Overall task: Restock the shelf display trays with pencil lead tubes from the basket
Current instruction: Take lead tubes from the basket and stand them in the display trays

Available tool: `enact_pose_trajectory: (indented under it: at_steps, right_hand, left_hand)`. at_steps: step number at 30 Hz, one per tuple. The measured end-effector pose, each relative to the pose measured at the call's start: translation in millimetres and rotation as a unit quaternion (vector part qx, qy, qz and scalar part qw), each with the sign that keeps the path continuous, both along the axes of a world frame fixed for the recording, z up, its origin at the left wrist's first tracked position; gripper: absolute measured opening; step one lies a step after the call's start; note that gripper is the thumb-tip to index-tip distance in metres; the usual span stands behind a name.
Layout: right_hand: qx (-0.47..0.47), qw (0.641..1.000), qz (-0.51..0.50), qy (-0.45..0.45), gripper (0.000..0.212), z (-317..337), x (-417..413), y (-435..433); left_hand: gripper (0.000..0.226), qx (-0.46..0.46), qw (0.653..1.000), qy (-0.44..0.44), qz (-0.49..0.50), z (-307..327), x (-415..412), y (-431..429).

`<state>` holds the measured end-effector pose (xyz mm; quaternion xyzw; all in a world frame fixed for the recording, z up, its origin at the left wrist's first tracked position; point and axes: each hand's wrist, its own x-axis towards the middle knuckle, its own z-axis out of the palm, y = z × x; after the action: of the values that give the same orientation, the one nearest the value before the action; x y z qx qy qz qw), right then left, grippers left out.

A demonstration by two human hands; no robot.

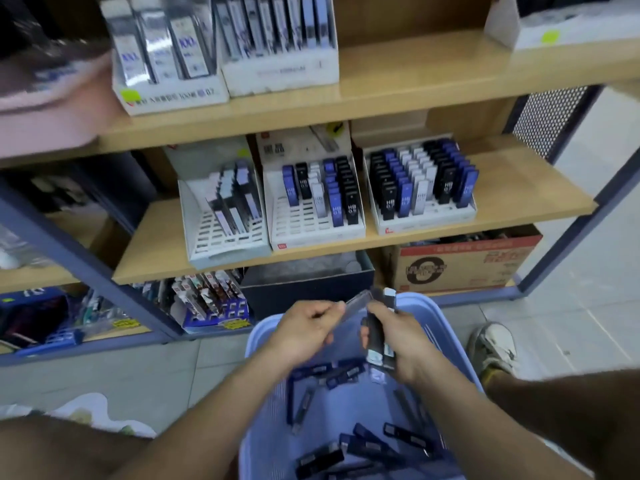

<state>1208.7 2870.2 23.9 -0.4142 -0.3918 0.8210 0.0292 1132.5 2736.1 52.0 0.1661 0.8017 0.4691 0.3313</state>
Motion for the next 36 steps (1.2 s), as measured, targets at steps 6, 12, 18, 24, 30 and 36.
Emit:
enact_pose_trajectory:
  at_steps: [6, 12, 18, 24, 30, 36]
  right_hand:
    - [0.050, 0.985, 0.150, 0.075, 0.032, 81, -16, 18]
    - [0.208, 0.919, 0.323, 0.085, 0.018, 129, -42, 27]
    - [0.306, 0.878, 0.360, 0.069, 0.024, 131, -73, 40]
    - [0.297, 0.890, 0.338, 0.076, 0.034, 106, -94, 34]
    - [0.253, 0.905, 0.331, 0.090, 0.035, 89, -110, 14]
    - [0.135, 0.945, 0.291, 0.063, 0.019, 89, -117, 2]
  left_hand:
    - [0.025, 0.019, 0.993, 0.055, -0.106, 77, -48, -20]
    - [0.037, -0.024, 0.978, 0.140, -0.156, 116, -81, -26]
    - [0.042, 0.021, 0.992, 0.115, -0.040, 132, -126, -28]
    - [0.029, 0.181, 0.977, -0.078, 0.084, 114, -146, -32]
    - [0.020, 0.090, 0.992, -0.013, 0.087, 116, -161, -49]
    - [0.013, -0.007, 0.950, 0.229, 0.212, 114, -191, -84]
